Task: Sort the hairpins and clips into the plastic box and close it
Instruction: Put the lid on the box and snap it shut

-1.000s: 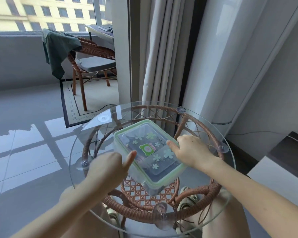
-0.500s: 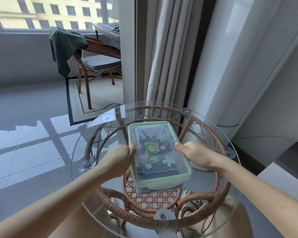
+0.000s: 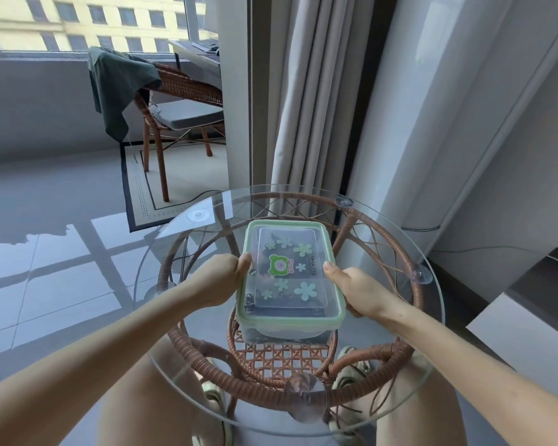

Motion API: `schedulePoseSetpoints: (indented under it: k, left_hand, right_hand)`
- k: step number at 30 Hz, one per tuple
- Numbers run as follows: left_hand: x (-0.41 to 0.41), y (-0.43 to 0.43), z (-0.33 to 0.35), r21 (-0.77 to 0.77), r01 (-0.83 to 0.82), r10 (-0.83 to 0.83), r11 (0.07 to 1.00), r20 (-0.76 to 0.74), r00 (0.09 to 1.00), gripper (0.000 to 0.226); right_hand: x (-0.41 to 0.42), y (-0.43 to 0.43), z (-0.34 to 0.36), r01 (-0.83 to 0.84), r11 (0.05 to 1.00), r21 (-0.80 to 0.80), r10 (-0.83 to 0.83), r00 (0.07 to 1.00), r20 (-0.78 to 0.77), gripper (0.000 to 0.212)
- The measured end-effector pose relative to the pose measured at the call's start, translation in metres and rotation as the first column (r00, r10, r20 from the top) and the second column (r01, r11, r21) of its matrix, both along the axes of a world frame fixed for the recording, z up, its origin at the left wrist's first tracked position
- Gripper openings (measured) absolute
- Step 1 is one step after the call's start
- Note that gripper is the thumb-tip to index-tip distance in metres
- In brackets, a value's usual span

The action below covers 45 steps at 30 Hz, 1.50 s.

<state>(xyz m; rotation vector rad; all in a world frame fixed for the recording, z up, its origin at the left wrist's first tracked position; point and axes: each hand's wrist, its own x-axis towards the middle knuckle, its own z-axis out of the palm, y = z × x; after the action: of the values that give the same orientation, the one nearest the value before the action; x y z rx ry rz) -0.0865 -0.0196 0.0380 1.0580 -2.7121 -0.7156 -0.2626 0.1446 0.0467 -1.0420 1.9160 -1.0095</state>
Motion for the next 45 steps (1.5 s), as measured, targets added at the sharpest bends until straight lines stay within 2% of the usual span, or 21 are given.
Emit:
schedulePoseSetpoints:
  k: [2,3,6,9,12,14,16,19,21,23,25,27,29,31,33,36,40,45]
  left_hand:
    - [0.001,0.001,0.003,-0.003,-0.02,0.02,1.0,0.032,0.999,0.064]
    - [0.002,0.003,0.005,0.027,-0.048,0.048,0.998,0.025,0.999,0.065]
    - [0.02,0.009,0.005,0.259,-0.169,0.211,0.951,-0.144,0.967,0.065]
    - [0.057,0.026,-0.001,0.462,-0.257,0.423,0.849,-0.303,0.854,0.065]
    - [0.087,0.043,-0.011,0.592,-0.329,0.599,0.736,-0.341,0.724,0.064]
    - [0.098,0.044,-0.014,0.747,-0.285,0.716,0.6,-0.343,0.609,0.068]
    - [0.107,0.044,-0.012,0.839,-0.186,0.774,0.511,-0.355,0.525,0.077]
    - [0.123,0.034,-0.012,0.845,-0.143,0.81,0.516,-0.426,0.402,0.082]
    - [0.137,0.021,-0.012,0.83,-0.147,0.816,0.539,-0.471,0.334,0.068]
    - [0.155,0.002,-0.014,0.834,-0.154,0.837,0.53,-0.484,0.257,0.05]
    - [0.179,-0.016,-0.019,0.836,-0.184,0.853,0.518,-0.489,0.182,0.041]
    - [0.206,-0.033,-0.027,0.824,-0.231,0.854,0.518,-0.514,0.081,0.041]
    - [0.23,-0.049,-0.037,0.815,-0.282,0.844,0.506,-0.536,-0.034,0.046]
    - [0.246,-0.065,-0.049,0.817,-0.329,0.84,0.474,-0.532,-0.108,0.047]
    - [0.253,-0.083,-0.064,0.821,-0.365,0.859,0.438,-0.502,-0.098,0.045]
    - [0.252,-0.107,-0.09,0.841,-0.381,0.912,0.385,-0.409,0.018,0.056]
    - [0.226,-0.134,-0.127,0.875,-0.349,0.936,0.335,-0.268,0.227,0.052]
    - [0.198,-0.152,-0.169,0.937,-0.271,0.943,0.219,-0.132,0.305,0.033]
  right_hand:
    - [0.006,0.006,-0.003,0.051,0.999,0.009,-0.052,0.994,0.097,0.067]
    - [0.01,0.009,-0.003,0.064,0.997,0.041,-0.07,0.985,0.161,0.061]
    - [0.03,0.014,-0.007,0.067,0.995,0.076,-0.089,0.939,0.331,0.042]
    - [0.06,0.006,-0.013,0.138,0.99,0.004,-0.127,0.902,0.411,0.039]
    - [0.092,-0.012,-0.016,0.192,0.976,-0.105,-0.131,0.897,0.422,0.039]
    - [0.113,-0.025,-0.018,0.167,0.972,-0.165,-0.086,0.906,0.415,0.039]
    - [0.135,-0.039,-0.017,0.142,0.968,-0.209,-0.039,0.902,0.429,0.04]
    - [0.157,-0.06,-0.013,0.102,0.97,-0.22,0.006,0.897,0.442,0.044]
    - [0.161,-0.072,-0.007,-0.004,0.983,-0.184,0.086,0.895,0.437,0.049]
    - [0.153,-0.081,-0.003,-0.082,0.984,-0.161,0.137,0.919,0.369,0.057]
    - [0.132,-0.088,-0.004,0.008,0.987,-0.161,0.032,0.97,0.242,0.059]
    - [0.101,-0.089,-0.01,0.113,0.974,-0.196,-0.119,0.993,-0.018,0.055]
    - [0.065,-0.085,-0.019,0.158,0.967,-0.198,-0.219,0.915,-0.338,0.056]
    - [0.033,-0.083,-0.032,0.167,0.973,-0.158,-0.229,0.78,-0.583,0.046]
    - [0.01,-0.083,-0.045,0.145,0.987,-0.073,-0.154,0.69,-0.708,0.038]
    - [0.0,-0.085,-0.06,0.105,0.994,-0.008,-0.071,0.61,-0.789,0.041]
    - [0.003,-0.086,-0.064,0.126,0.992,0.018,-0.055,0.555,-0.83,0.045]
    - [0.005,-0.088,-0.063,0.146,0.989,0.027,-0.054,0.525,-0.849,0.05]
